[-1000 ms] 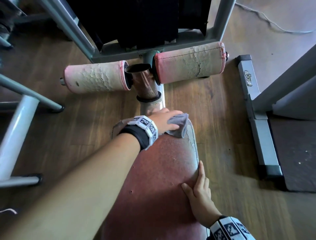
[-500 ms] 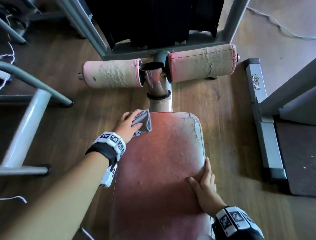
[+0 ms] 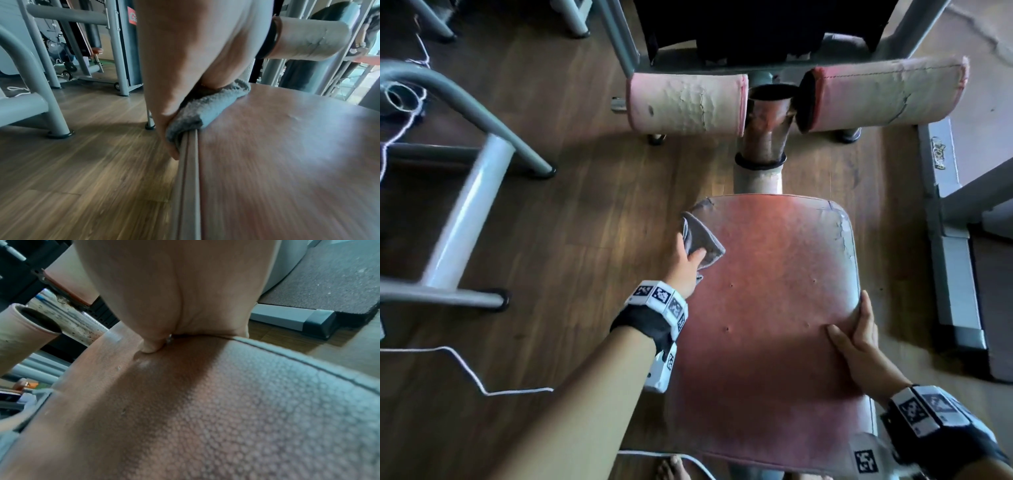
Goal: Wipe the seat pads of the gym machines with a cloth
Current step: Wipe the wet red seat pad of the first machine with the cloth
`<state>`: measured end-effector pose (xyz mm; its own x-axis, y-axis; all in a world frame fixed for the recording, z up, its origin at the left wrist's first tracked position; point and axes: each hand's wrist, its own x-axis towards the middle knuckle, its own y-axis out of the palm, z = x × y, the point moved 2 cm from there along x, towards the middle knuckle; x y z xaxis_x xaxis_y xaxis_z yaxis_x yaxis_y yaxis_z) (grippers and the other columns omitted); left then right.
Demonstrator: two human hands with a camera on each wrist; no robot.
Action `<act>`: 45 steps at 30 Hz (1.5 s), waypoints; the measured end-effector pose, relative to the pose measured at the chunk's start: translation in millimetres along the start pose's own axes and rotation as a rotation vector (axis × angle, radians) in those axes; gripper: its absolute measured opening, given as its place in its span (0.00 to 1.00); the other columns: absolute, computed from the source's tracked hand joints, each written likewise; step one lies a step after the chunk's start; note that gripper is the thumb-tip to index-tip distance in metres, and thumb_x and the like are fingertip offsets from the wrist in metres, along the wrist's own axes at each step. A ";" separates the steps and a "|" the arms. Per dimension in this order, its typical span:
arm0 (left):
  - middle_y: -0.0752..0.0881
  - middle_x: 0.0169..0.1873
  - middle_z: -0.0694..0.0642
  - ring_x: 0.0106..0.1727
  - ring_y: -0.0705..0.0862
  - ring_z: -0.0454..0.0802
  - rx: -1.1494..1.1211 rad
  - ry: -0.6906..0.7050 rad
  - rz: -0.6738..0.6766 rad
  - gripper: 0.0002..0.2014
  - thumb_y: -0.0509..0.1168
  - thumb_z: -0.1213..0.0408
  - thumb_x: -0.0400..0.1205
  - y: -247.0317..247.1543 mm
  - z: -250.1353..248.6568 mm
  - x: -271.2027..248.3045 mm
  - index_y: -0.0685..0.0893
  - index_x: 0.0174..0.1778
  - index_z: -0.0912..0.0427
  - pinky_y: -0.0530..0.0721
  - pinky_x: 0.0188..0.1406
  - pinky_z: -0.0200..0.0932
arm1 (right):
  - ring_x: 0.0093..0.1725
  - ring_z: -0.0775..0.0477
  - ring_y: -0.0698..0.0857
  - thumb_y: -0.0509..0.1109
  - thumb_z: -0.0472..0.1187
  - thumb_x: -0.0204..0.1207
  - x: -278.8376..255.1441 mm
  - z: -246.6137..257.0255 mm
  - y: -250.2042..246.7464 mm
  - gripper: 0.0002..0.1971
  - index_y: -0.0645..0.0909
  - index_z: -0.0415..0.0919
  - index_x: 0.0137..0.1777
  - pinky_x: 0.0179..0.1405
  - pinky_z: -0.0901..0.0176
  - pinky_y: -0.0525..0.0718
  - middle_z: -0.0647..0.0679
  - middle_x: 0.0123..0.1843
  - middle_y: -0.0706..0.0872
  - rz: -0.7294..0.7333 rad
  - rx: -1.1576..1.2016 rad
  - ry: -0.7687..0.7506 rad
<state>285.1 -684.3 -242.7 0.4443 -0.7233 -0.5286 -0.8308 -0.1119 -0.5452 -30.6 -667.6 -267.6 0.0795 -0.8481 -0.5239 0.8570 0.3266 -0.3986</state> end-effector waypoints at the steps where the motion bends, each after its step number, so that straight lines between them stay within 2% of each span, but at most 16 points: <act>1: 0.68 0.73 0.54 0.71 0.71 0.52 -0.012 -0.013 0.004 0.30 0.58 0.59 0.88 -2.0 -9.2 6.0 0.53 0.84 0.60 0.72 0.47 0.22 | 0.75 0.62 0.52 0.65 0.54 0.65 0.3 -0.4 0.7 0.49 0.43 0.52 0.84 0.74 0.62 0.49 0.46 0.84 0.52 -0.006 -0.001 -0.012; 4: 0.63 0.81 0.58 0.73 0.72 0.58 -0.114 -0.030 0.067 0.32 0.55 0.59 0.89 -7.4 -30.3 13.6 0.47 0.85 0.60 0.67 0.37 0.23 | 0.73 0.65 0.50 0.64 0.53 0.66 2.3 -2.5 1.5 0.49 0.42 0.51 0.85 0.74 0.63 0.47 0.47 0.85 0.51 -0.004 -0.022 -0.032; 6: 0.63 0.81 0.57 0.70 0.73 0.54 -0.106 -0.011 0.020 0.35 0.58 0.54 0.87 -1.1 -17.0 21.6 0.47 0.85 0.56 0.74 0.44 0.21 | 0.74 0.65 0.50 0.64 0.53 0.67 2.8 -5.1 0.7 0.48 0.42 0.51 0.85 0.74 0.63 0.47 0.48 0.84 0.51 -0.005 -0.027 -0.039; 8: 0.65 0.80 0.54 0.73 0.73 0.57 -0.101 -0.001 0.048 0.40 0.60 0.42 0.79 0.7 -1.8 11.2 0.48 0.83 0.46 0.79 0.68 0.47 | 0.74 0.65 0.50 0.68 0.49 0.73 2.9 -6.3 0.5 0.46 0.42 0.52 0.84 0.74 0.62 0.47 0.50 0.84 0.51 -0.001 -0.019 -0.039; 10: 0.66 0.79 0.52 0.72 0.75 0.59 -0.100 0.012 0.086 0.40 0.61 0.40 0.77 6.3 18.8 4.0 0.50 0.82 0.42 0.80 0.67 0.61 | 0.73 0.65 0.51 0.68 0.45 0.79 3.6 -7.7 -0.2 0.43 0.42 0.54 0.84 0.74 0.62 0.47 0.54 0.82 0.52 0.005 -0.024 -0.039; 13: 0.61 0.82 0.53 0.76 0.70 0.58 -0.061 0.068 0.076 0.36 0.61 0.49 0.84 0.9 12.3 -8.8 0.50 0.84 0.49 0.75 0.72 0.58 | 0.73 0.67 0.50 0.68 0.43 0.79 4.5 -10.1 0.5 0.42 0.41 0.60 0.81 0.74 0.62 0.47 0.59 0.78 0.51 0.000 -0.024 -0.067; 16: 0.63 0.81 0.53 0.69 0.78 0.63 -0.065 0.101 0.053 0.41 0.56 0.34 0.74 1.2 7.9 25.3 0.47 0.81 0.41 0.82 0.63 0.62 | 0.72 0.72 0.51 0.68 0.45 0.77 6.6 -12.2 1.1 0.41 0.42 0.69 0.76 0.75 0.63 0.47 0.63 0.76 0.50 -0.008 -0.009 -0.087; 18: 0.64 0.81 0.52 0.69 0.78 0.64 -0.038 0.077 0.057 0.43 0.53 0.30 0.66 7.0 18.0 61.4 0.48 0.78 0.38 0.81 0.64 0.64 | 0.72 0.72 0.51 0.66 0.51 0.70 7.4 -13.1 2.0 0.45 0.41 0.62 0.81 0.75 0.64 0.47 0.63 0.76 0.50 -0.017 -0.020 -0.074; 22: 0.59 0.83 0.55 0.79 0.67 0.60 -0.047 0.082 0.048 0.36 0.58 0.48 0.84 -4.5 -5.7 20.2 0.48 0.85 0.51 0.71 0.75 0.54 | 0.73 0.69 0.50 0.64 0.53 0.67 8.0 -12.5 2.1 0.47 0.41 0.58 0.83 0.74 0.63 0.47 0.63 0.75 0.50 -0.023 -0.008 -0.063; 25: 0.62 0.80 0.52 0.77 0.67 0.51 -0.050 0.043 0.049 0.33 0.58 0.58 0.88 -5.4 13.2 -32.4 0.49 0.85 0.58 0.59 0.62 0.21 | 0.74 0.66 0.49 0.68 0.49 0.74 8.8 -13.2 0.4 0.45 0.41 0.57 0.84 0.75 0.61 0.47 0.61 0.75 0.51 -0.010 -0.011 -0.033; 27: 0.62 0.79 0.50 0.78 0.63 0.47 0.034 0.105 -0.026 0.33 0.60 0.57 0.87 -5.9 28.6 -71.0 0.52 0.84 0.59 0.42 0.55 0.08 | 0.74 0.64 0.49 0.68 0.44 0.79 9.1 -15.9 -1.1 0.43 0.41 0.56 0.84 0.76 0.60 0.47 0.59 0.75 0.51 -0.003 -0.016 -0.024; 30: 0.61 0.81 0.51 0.80 0.60 0.47 0.152 0.190 -0.102 0.33 0.61 0.55 0.86 -5.1 44.2 -91.1 0.55 0.84 0.58 0.29 0.53 0.08 | 0.75 0.64 0.49 0.67 0.52 0.70 9.1 -13.8 -0.6 0.47 0.41 0.56 0.84 0.77 0.59 0.47 0.60 0.75 0.51 -0.014 -0.009 -0.022; 33: 0.67 0.74 0.48 0.73 0.67 0.44 0.116 0.146 -0.103 0.31 0.63 0.55 0.85 -2.1 36.7 -70.0 0.59 0.82 0.57 0.43 0.54 0.09 | 0.76 0.63 0.49 0.66 0.53 0.69 8.1 -12.3 0.4 0.48 0.40 0.54 0.84 0.78 0.59 0.47 0.58 0.79 0.52 -0.016 -0.032 -0.030; 37: 0.66 0.79 0.54 0.78 0.67 0.54 0.017 0.113 -0.060 0.31 0.63 0.56 0.85 -0.5 32.4 -52.3 0.59 0.82 0.56 0.59 0.60 0.25 | 0.79 0.57 0.53 0.68 0.52 0.76 2.7 -11.6 -1.6 0.45 0.41 0.56 0.84 0.80 0.55 0.50 0.48 0.85 0.51 -0.040 -0.069 -0.007; 42: 0.62 0.78 0.46 0.75 0.64 0.44 0.142 0.142 -0.103 0.33 0.62 0.54 0.85 -4.5 56.8 -102.2 0.56 0.83 0.56 0.45 0.59 0.14 | 0.80 0.38 0.64 0.63 0.50 0.82 -19.6 -5.4 1.6 0.37 0.45 0.53 0.84 0.80 0.41 0.61 0.39 0.83 0.60 -0.117 -0.178 0.051; 45: 0.58 0.83 0.52 0.82 0.57 0.49 0.245 0.165 -0.095 0.36 0.62 0.50 0.84 -1.5 81.7 -128.1 0.55 0.84 0.57 0.40 0.74 0.31 | 0.78 0.37 0.67 0.67 0.56 0.77 -34.5 -15.1 0.8 0.41 0.45 0.60 0.83 0.77 0.36 0.65 0.37 0.80 0.65 -0.111 -0.149 0.066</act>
<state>256.9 -535.8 -227.3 0.4393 -0.8204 -0.3659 -0.6734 -0.0311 -0.7387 -40.4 -631.8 -261.2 -0.0489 -0.8545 -0.5172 0.7735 0.2952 -0.5608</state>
